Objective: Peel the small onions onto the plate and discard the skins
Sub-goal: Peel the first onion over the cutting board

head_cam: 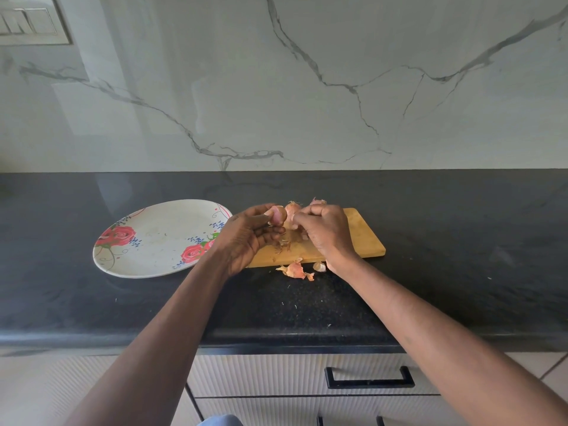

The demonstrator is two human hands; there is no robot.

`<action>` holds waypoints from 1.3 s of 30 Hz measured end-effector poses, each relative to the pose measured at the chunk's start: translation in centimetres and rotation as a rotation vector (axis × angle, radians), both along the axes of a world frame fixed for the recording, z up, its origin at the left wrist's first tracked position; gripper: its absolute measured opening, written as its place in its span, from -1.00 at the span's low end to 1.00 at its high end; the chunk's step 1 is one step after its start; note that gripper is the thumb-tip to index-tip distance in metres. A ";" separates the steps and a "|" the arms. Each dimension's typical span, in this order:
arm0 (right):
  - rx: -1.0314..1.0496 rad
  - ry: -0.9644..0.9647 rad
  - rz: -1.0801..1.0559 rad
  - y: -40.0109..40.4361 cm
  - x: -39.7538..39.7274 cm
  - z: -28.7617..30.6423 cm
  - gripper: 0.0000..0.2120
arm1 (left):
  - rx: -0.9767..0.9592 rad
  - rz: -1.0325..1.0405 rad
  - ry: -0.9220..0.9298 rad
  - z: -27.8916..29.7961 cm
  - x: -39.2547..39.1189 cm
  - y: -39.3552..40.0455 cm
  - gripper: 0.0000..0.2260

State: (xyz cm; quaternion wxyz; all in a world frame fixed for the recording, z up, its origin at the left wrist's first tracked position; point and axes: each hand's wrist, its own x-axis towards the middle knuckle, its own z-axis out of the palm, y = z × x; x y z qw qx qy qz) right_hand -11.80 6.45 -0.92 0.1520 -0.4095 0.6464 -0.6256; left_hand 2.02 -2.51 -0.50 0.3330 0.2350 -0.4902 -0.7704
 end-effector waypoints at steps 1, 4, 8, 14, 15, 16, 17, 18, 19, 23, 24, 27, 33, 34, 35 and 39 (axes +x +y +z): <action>-0.022 0.034 -0.001 0.1 0.0 0.0 -0.90 | 0.003 -0.001 0.007 -0.1 0.0 -0.1 -0.80; -0.053 0.065 0.006 0.3 0.1 0.2 -0.96 | 0.007 -0.005 0.026 -0.3 -0.1 -0.2 -0.79; -0.038 0.099 0.015 0.2 0.1 0.2 -0.95 | -0.010 -0.019 0.037 -0.3 -0.1 0.1 -0.71; -0.083 0.229 -0.011 0.2 0.1 -0.2 -0.88 | -0.008 -0.047 0.035 -0.4 0.0 0.0 -0.71; -0.093 0.249 -0.015 0.3 0.2 -0.3 -0.89 | -0.017 -0.049 0.022 -0.4 0.0 0.1 -0.72; -0.106 0.262 -0.017 0.4 0.2 -0.3 -0.90 | -0.026 -0.053 0.014 -0.3 0.0 0.2 -0.72; -0.113 0.277 -0.018 0.5 0.2 -0.3 -0.89 | -0.033 -0.057 0.010 -0.3 0.1 0.4 -0.72; -0.111 0.301 -0.020 0.5 0.2 -0.3 -0.89 | -0.036 -0.059 0.009 -0.2 0.1 0.5 -0.71; -0.102 0.334 -0.027 0.5 0.2 -0.3 -0.90 | -0.037 -0.058 0.010 -0.2 0.1 0.5 -0.71; -0.078 0.316 -0.009 0.8 0.4 0.1 -0.94 | -0.038 -0.050 -0.002 -0.1 0.2 0.6 -0.73; -0.072 0.283 -0.001 0.8 0.4 0.3 -0.95 | -0.041 -0.050 -0.003 0.0 0.3 0.6 -0.74; -0.051 0.187 0.003 0.8 0.4 0.5 -0.96 | -0.050 -0.048 0.010 0.1 0.3 0.9 -0.76; -0.030 0.117 -0.033 0.5 0.0 0.3 -0.92 | -0.057 -0.067 0.035 0.4 0.2 1.4 -0.71; -0.030 0.125 -0.035 0.5 0.0 0.3 -0.91 | -0.063 -0.071 0.036 0.4 0.3 1.4 -0.71; -0.029 0.123 -0.035 0.5 0.0 0.3 -0.90 | -0.065 -0.073 0.038 0.4 0.3 1.5 -0.70; 0.015 0.065 -0.028 0.3 -0.1 0.3 -0.86 | -0.074 -0.059 0.014 0.2 0.1 1.3 -0.69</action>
